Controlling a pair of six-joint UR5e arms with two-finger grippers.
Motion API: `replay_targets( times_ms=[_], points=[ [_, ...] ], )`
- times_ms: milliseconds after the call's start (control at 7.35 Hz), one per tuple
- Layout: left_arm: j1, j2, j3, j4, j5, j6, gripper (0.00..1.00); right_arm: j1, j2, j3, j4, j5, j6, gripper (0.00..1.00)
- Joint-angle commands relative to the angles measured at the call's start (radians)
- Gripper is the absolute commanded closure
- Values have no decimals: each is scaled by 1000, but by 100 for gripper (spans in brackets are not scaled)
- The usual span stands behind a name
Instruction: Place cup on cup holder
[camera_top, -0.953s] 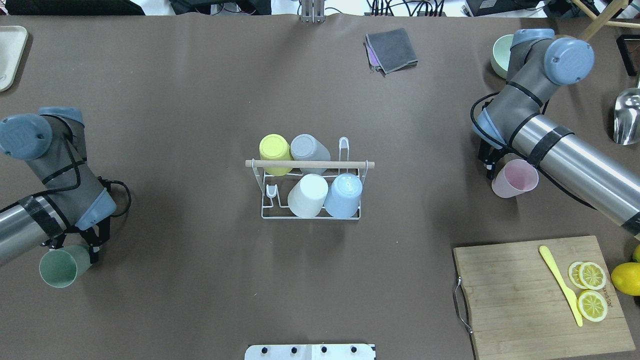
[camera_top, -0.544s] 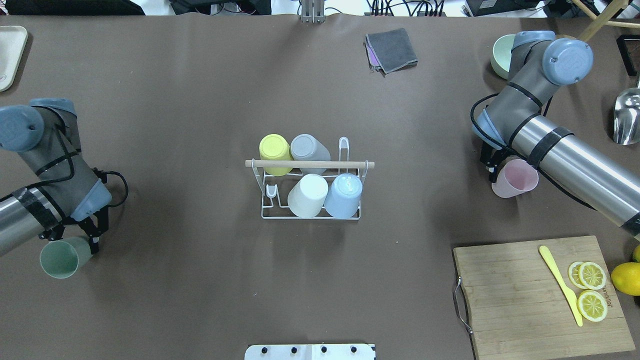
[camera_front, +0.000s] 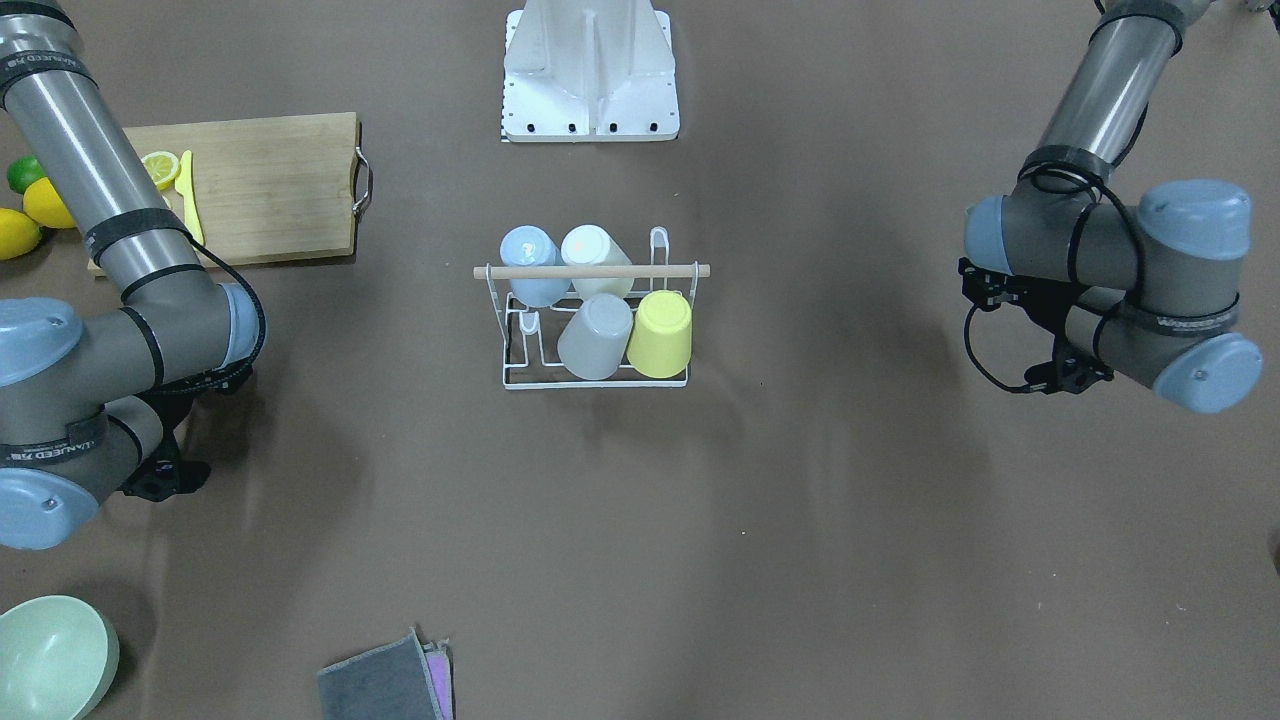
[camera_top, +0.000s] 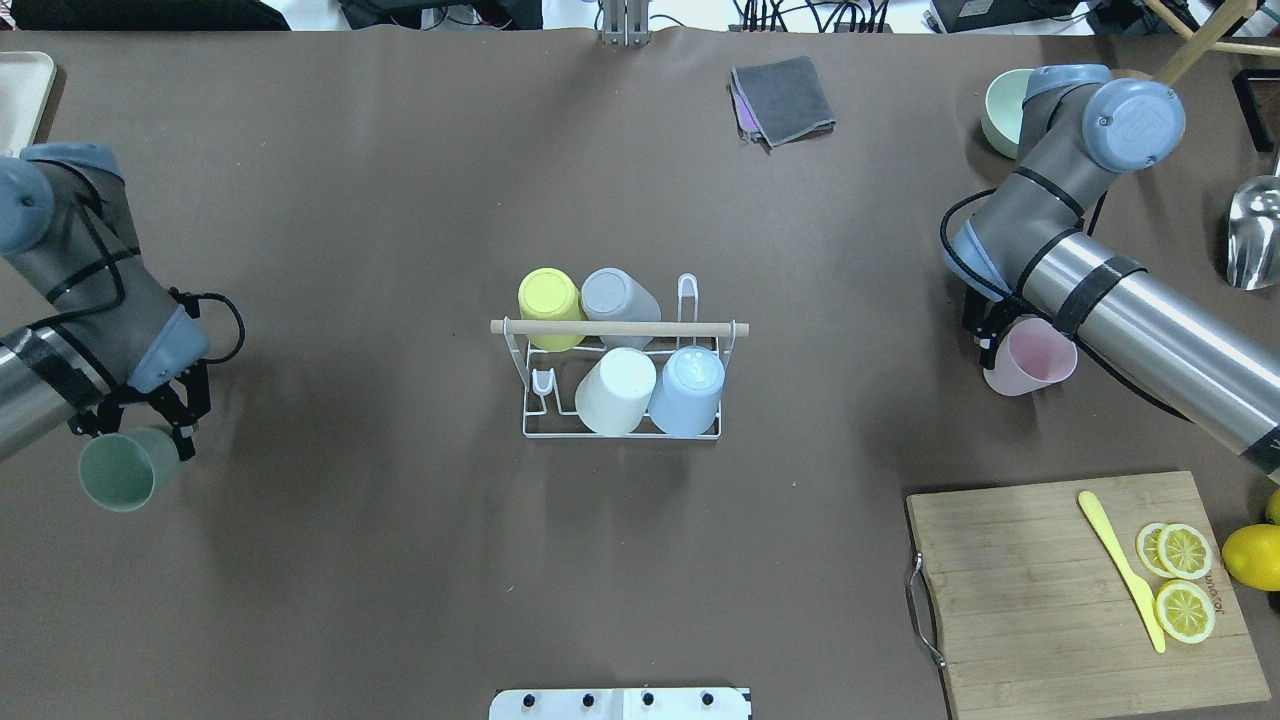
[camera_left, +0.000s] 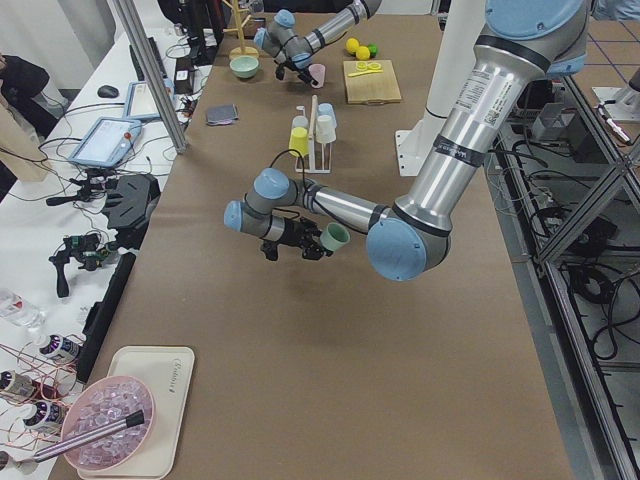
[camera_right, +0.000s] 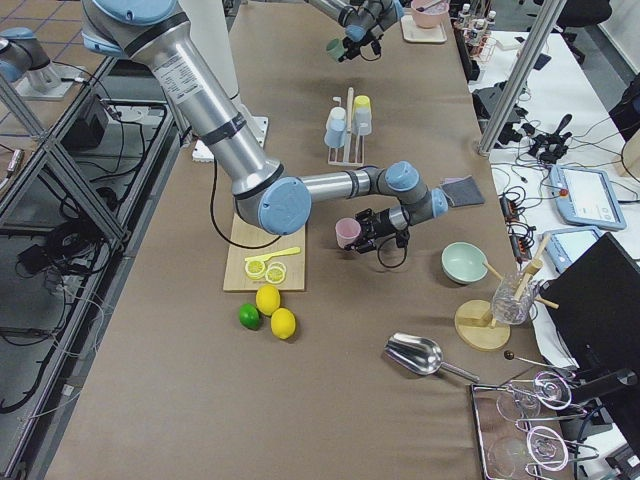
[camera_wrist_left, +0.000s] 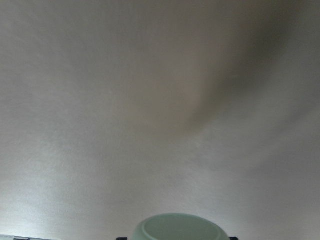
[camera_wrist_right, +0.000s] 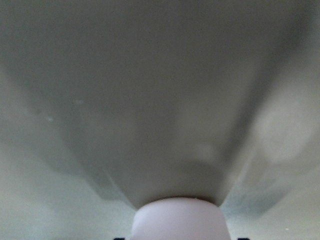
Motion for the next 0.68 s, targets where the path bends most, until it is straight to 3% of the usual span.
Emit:
replay_targets(
  times_ms=[0, 136, 408, 544],
  points=[
    [-144, -56, -32, -2, -4, -1, 100, -5, 0, -6, -2, -1, 0, 47],
    [-172, -77, -43, -29, -7, -1, 100, -5, 1, -6, -2, 1, 0, 57],
    [-288, -115, -43, -139, -69, -65, 100, 25, 11, 11, -2, 1, 0, 66],
    [-302, -117, -43, -299, -70, -183, 100, 59, 29, 32, -3, 1, -2, 66]
  ],
)
